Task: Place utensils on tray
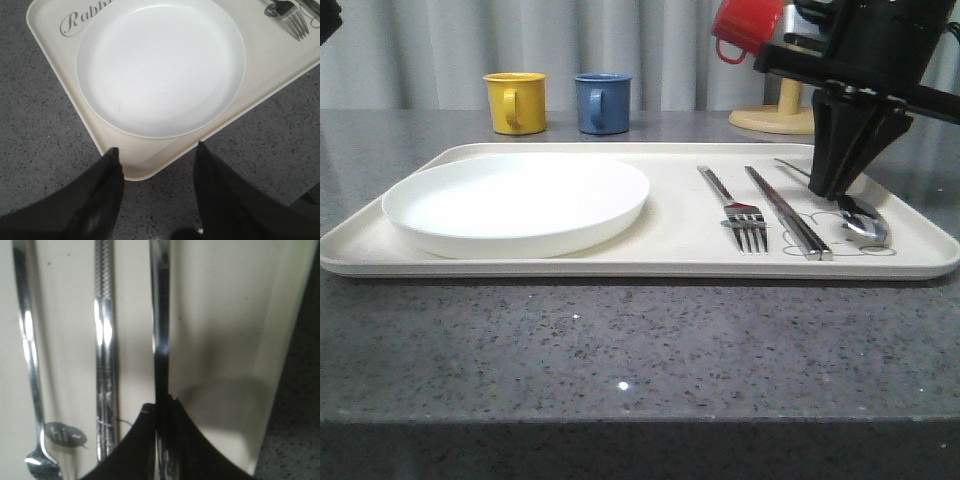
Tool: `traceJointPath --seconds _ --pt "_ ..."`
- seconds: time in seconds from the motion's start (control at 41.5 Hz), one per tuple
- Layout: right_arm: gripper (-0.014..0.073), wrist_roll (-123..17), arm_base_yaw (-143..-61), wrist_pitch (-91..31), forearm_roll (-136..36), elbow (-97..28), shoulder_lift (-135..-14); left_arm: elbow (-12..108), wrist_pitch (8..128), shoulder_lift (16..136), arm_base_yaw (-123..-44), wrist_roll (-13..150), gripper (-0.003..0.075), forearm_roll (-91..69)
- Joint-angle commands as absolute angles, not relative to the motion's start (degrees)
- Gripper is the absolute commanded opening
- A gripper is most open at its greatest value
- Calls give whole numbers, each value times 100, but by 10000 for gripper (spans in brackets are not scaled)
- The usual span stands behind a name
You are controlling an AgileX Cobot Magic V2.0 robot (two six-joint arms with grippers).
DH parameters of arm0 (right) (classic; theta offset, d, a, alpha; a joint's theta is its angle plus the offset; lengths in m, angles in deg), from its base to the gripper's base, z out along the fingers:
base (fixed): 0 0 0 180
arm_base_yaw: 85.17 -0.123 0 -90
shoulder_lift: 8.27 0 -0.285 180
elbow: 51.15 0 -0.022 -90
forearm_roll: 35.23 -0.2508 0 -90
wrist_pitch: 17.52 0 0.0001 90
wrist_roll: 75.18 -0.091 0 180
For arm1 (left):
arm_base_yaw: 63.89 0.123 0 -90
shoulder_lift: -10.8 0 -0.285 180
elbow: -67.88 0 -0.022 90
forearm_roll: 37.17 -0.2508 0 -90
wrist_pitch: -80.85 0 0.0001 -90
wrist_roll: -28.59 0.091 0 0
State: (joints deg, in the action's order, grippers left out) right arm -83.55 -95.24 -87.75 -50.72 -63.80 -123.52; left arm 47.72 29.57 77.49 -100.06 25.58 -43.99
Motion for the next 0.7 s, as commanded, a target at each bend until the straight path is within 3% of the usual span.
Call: traceJointPath --seconds 0.0,0.145,0.434,0.675 --pt "119 -8506 -9511 -9192 -4881 -6542 -12103 4914 3263 7655 -10061 2497 314 -4451" --pt "250 -8419 -9511 -9172 -4777 -6542 -12082 4914 3263 7655 -10061 2497 314 -4451" --pt "253 -7678 -9550 -9126 -4739 -6542 -11203 4914 3263 7655 -10061 2497 314 -4451" --pt "253 -7168 -10130 -9327 -4132 -6158 -9952 4914 3263 7655 -10061 2497 314 -4451"
